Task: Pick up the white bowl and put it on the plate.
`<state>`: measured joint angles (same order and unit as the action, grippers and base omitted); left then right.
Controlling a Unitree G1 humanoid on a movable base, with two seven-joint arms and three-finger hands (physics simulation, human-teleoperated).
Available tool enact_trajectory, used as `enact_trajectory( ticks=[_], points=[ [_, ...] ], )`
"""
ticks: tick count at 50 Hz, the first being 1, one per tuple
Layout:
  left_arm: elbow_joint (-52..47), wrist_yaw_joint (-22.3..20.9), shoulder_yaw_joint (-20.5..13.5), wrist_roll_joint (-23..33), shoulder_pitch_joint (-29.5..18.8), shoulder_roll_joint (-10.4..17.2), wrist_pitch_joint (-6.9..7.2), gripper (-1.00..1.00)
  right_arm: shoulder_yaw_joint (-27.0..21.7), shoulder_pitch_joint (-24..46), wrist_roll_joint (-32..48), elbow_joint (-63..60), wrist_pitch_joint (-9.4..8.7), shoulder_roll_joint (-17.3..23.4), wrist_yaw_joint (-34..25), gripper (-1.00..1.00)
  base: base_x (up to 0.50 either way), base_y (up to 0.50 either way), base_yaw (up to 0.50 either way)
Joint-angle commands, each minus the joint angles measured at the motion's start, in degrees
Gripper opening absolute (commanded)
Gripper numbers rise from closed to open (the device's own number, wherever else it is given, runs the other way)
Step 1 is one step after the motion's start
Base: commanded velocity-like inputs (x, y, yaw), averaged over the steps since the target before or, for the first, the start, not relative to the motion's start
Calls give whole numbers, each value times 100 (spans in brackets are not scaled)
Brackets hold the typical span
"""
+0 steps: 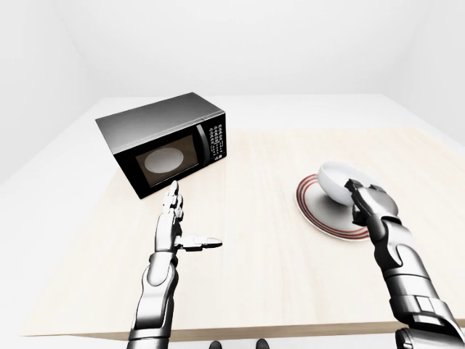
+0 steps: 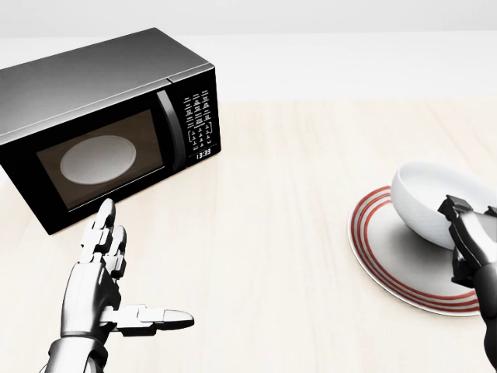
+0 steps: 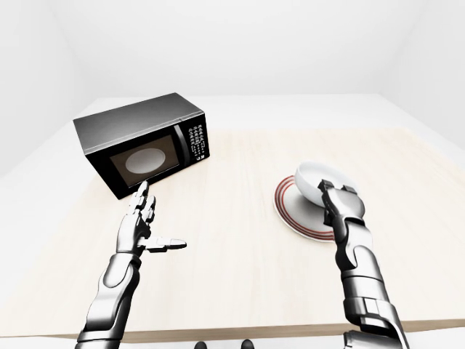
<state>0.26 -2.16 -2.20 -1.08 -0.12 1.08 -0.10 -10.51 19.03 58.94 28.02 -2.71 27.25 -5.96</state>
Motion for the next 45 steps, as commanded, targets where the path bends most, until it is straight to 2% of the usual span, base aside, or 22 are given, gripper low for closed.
enact_trajectory(
  ticks=[1,26,29,36,41,45],
  points=[
    [0,0,0,0,0,0,0,100,4,49,276,131,38,32,217,-100,0,0,0],
    [0,0,0,0,0,0,0,100,6,-12,252,137,36,27,245,-100,0,0,0],
    [0,0,0,0,0,0,0,100,3,-4,259,150,44,36,261,100,0,0,0],
    [0,0,0,0,0,0,0,100,-2,-42,269,18,4,10,194,100,0,0,0],
    [0,0,0,0,0,0,0,100,-141,-197,278,-691,-122,-21,-221,100,0,0,0],
    [0,0,0,0,0,0,0,100,-351,-335,262,-1839,-229,-103,-879,100,0,0,0]
  ],
)
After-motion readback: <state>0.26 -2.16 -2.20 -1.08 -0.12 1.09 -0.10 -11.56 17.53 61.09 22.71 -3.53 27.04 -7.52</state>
